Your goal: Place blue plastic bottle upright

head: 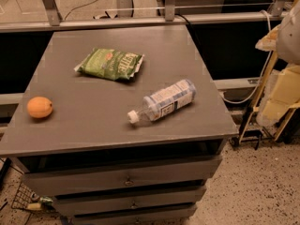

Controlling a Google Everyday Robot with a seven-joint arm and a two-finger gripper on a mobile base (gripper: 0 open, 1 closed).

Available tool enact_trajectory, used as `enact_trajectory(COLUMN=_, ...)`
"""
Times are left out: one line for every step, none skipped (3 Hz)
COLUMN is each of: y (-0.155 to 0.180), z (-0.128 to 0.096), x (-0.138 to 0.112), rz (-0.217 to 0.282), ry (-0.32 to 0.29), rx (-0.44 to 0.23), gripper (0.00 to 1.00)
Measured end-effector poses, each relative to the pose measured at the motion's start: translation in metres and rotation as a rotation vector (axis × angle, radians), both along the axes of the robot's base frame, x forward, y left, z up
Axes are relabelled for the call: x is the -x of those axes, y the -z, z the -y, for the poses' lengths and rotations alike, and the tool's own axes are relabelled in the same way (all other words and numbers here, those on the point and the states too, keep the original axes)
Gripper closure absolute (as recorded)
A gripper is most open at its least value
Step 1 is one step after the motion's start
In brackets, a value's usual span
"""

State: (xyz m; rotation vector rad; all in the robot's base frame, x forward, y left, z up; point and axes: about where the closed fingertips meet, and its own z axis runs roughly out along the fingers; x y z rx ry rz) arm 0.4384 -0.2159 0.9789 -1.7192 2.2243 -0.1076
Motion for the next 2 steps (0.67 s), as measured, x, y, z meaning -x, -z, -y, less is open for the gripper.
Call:
enact_trajectory(y=0.0, z=0.0, x=0.0, rz=0.0, ry=0.0, rx=0.0, gripper=0.0)
enact_trajectory(y=-0.006, z=-0.024, x=-0.022, rz=0.031, ry=-0.087, rx=0.016, gripper=0.0)
